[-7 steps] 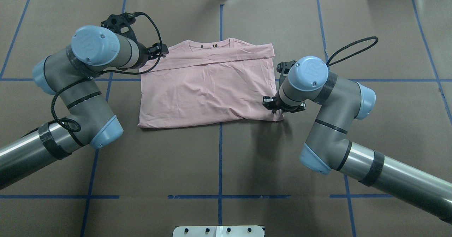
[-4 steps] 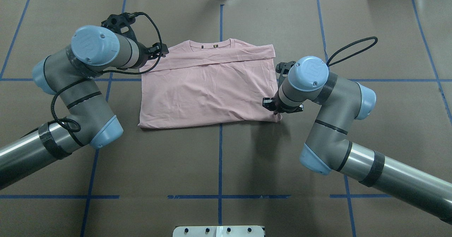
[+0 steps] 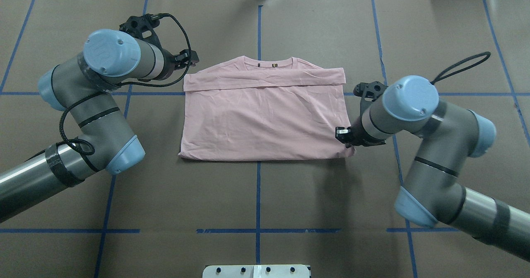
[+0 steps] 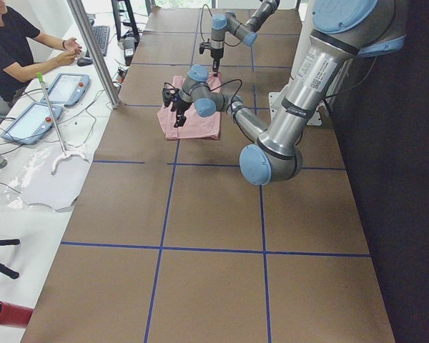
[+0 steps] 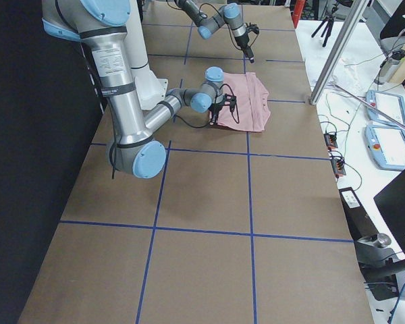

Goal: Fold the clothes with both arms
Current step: 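Drag the folded shirt toward the robot with the right gripper while the left gripper approaches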

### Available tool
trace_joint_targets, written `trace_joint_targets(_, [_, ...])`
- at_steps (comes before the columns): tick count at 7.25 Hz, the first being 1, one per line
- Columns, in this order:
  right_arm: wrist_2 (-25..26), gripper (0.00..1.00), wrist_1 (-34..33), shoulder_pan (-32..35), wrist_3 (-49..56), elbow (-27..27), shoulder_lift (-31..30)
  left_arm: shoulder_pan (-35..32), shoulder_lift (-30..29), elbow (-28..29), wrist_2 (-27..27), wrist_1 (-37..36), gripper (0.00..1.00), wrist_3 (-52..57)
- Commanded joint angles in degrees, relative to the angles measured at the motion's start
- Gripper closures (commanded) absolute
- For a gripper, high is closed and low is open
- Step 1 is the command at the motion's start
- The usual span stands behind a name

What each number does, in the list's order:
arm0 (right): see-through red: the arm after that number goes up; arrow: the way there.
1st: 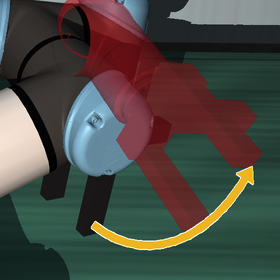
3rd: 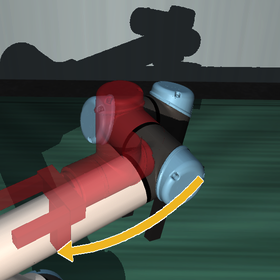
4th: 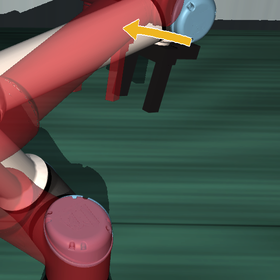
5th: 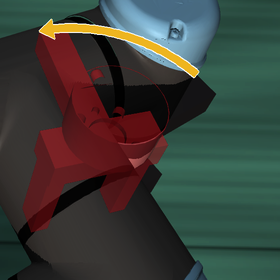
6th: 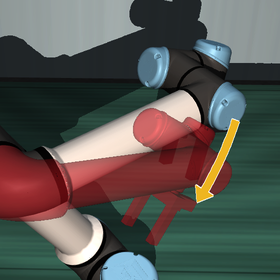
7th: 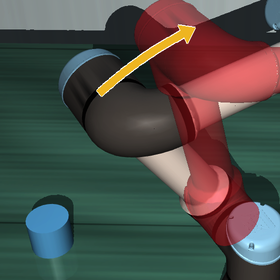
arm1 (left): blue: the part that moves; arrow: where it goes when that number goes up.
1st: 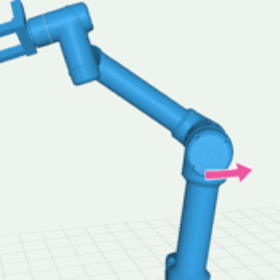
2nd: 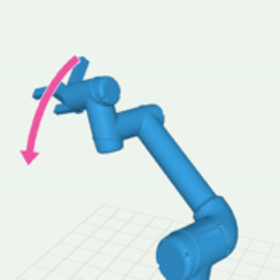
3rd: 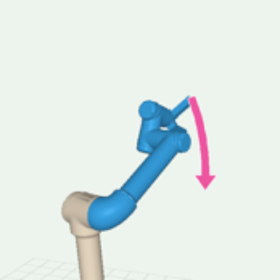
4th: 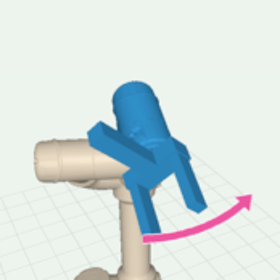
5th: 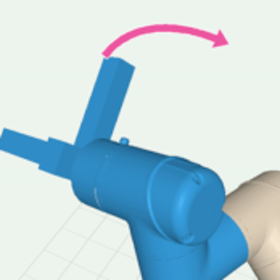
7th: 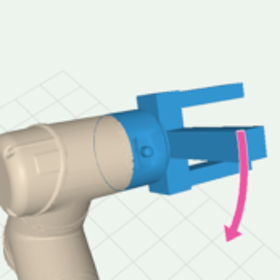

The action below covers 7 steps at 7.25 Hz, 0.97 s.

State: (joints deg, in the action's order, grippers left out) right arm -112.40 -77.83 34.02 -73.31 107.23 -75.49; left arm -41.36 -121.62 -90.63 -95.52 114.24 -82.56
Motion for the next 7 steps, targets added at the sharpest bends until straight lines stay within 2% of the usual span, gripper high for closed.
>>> trace_joint_targets(1, [-2.5,1.0,-0.1,-5.7,-0.7,13.5,-14.0,0.0,-0.1,-0.6,0.1,0.0,0.0,-0.1])
trace_joint_targets(2, [-3.2,1.0,-0.1,-10.9,-1.6,15.1,-16.6,0.2,0.0,-1.4,0.1,-0.1,0.0,-0.1])
trace_joint_targets(3, [-2.7,1.0,0.2,-16.0,-6.6,15.3,-16.5,0.6,0.0,-2.2,0.4,-0.2,0.0,-0.1])
trace_joint_targets(4, [-2.6,0.46,0.2,-18.2,-8.4,15.7,-16.6,1.1,0.0,-2.4,0.4,-0.2,0.0,-0.1])
trace_joint_targets(5, [-2.4,0.0,0.3,-18.6,-8.7,16.4,-16.7,1.8,0.0,-3.1,0.2,-0.2,0.0,-0.2])
trace_joint_targets(6, [0.5,0.0,0.4,-18.6,-8.8,18.1,-16.6,3.4,0.1,-4.4,-0.2,-1.8,0.0,-0.4])
trace_joint_targets(7, [5.1,0.0,0.5,-18.1,-9.4,19.2,-15.5,7.9,1.1,-6.6,-0.2,-5.9,0.0,-4.5])
